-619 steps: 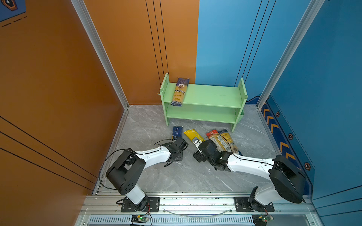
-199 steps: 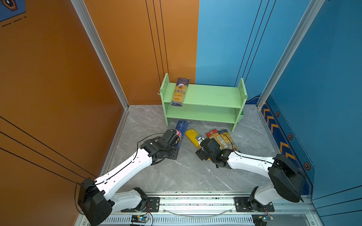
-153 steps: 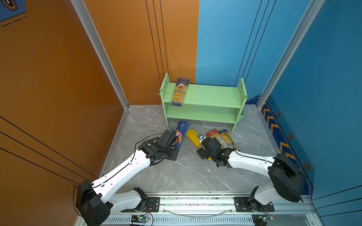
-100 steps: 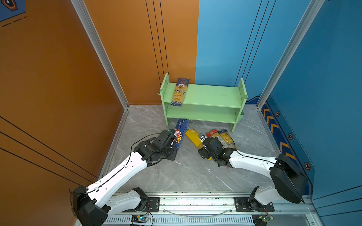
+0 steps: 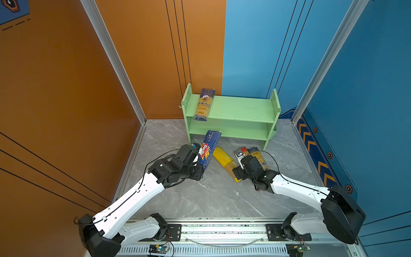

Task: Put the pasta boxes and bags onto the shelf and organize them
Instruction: 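Lift the Barilla box upright with the left gripper toward the shelf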

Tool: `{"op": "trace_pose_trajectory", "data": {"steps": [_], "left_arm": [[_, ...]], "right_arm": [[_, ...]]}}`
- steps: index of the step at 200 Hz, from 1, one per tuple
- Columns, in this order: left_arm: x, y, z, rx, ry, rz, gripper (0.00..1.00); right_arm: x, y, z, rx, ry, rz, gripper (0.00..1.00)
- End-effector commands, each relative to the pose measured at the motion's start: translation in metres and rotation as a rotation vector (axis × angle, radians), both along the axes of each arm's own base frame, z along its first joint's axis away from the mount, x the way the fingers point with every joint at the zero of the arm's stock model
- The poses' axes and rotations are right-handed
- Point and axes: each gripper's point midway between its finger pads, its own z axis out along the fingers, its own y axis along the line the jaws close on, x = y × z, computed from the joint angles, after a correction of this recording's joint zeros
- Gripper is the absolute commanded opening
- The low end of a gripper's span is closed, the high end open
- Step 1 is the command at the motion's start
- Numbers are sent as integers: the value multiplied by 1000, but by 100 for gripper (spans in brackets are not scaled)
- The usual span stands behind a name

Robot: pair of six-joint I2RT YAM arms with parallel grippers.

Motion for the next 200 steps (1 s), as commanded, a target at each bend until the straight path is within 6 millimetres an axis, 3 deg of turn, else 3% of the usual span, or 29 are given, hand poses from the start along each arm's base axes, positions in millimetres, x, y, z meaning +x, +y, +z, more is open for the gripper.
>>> {"op": "trace_pose_trajectory", "data": {"steps": [1,58,124,160,200], "left_arm": [[11,-24,67,-169,-179,-59,0],[8,-50,93,-292,-187,-140,0],[15,-68,142,-382,-288,-184,0],[26,-75,169,-437,-367,-176,0],[53,-80,209,-480,-503,-114,0]], "right_arm": [[-3,7,1,78,12,14,100],[-2,12,-3,99,27,16,100],[-2,10,-3,107,30,3,100],[-3,11,-5,113,37,5,100],[-3,13,-4,123,42,8,100]]}}
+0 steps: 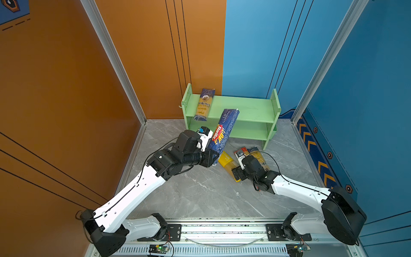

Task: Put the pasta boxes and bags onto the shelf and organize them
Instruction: 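Lift the Barilla box upright with the left gripper toward the shelf, then lower the Barilla box onto the top tier beside the Ankara bag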

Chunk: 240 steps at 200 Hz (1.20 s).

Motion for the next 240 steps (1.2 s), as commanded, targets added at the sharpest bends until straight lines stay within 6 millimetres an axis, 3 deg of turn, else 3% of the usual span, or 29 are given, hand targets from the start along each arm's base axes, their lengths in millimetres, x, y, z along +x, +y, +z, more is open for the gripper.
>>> {"op": "trace_pose_trajectory", "data": {"steps": [1,39,66,95,122,129,169,240], "left_arm": [[25,-13,105,-216,-306,39,0],[60,-22,139,-258,-419,109,0],[97,-20,161,-291,-506,218,0],[139,-25,169,-252,-584,323,0],[179,-42,156,-167,-561,349,0],[190,-44,143,-124,-530,352,0],[233,-58,111,-23,-451,380,0],[243,-49,96,38,-423,446,0]], "right_arm": [[0,2,-3,29,12,-5,100],[1,4,0,33,12,-3,100],[1,3,3,35,6,-4,100],[0,4,7,47,0,-6,100],[-2,4,9,50,-6,-6,100],[-2,4,9,50,-6,-7,100],[-6,3,10,52,-6,-6,100],[-7,1,8,52,-9,-9,100]]}}
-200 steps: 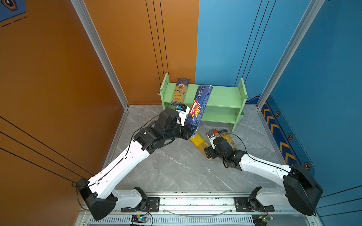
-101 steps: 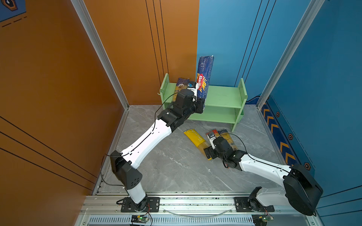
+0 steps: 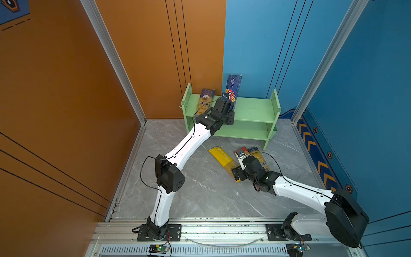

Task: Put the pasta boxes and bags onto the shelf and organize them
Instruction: 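Lower the Barilla box onto the top tier beside the Ankara bag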

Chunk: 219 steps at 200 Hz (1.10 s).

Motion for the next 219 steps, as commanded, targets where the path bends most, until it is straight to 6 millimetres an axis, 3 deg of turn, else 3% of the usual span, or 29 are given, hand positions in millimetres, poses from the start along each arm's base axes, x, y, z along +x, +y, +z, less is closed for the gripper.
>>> {"op": "trace_pose_trajectory", "data": {"steps": [1,154,161,194,219], "left_arm": [[1,17,101,-128,-236,66,0],[12,15,69,-67,-194,74,0],[12,15,68,-68,-192,73,4],[12,14,67,-70,-187,70,5],[12,14,66,-70,-186,67,23]], "right_arm": [[-2,-2,1,12,-6,-16,100],[-4,0,-1,15,5,-12,100],[-4,0,-1,15,6,-11,100],[-5,0,-1,16,10,-10,100],[-5,-1,-2,15,12,-12,100]]}}
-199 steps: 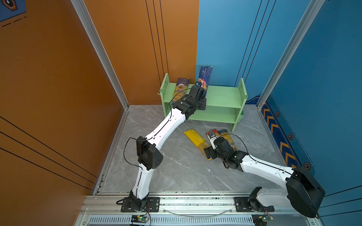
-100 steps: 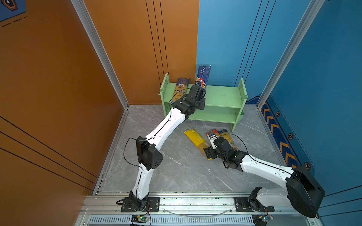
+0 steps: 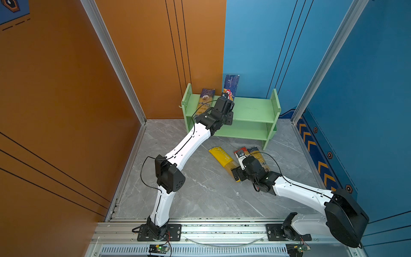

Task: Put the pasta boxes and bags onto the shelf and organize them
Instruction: 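Lower the Barilla box onto the top tier beside the Ankara bag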

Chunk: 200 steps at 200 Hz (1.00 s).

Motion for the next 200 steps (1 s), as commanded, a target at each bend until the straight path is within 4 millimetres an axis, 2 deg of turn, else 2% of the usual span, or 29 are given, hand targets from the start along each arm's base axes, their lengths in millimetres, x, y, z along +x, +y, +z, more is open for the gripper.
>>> {"op": "trace_pose_trajectory", "data": {"steps": [1,9,24,86,153,200], "left_arm": [[10,2,64,-113,-175,17,23],[10,3,64,-113,-173,19,28],[9,1,62,-113,-169,14,42],[11,0,56,-120,-155,14,48],[8,0,59,-126,-156,7,52],[2,4,66,-122,-165,8,71]], "right_arm": [[-4,-3,-2,6,8,-10,100],[-5,-2,-1,7,6,-8,100],[-5,-3,-1,6,6,-9,100],[-5,-3,-1,2,6,-11,100],[-6,-4,-2,1,6,-11,100],[-6,-4,0,6,-9,-11,100]]}}
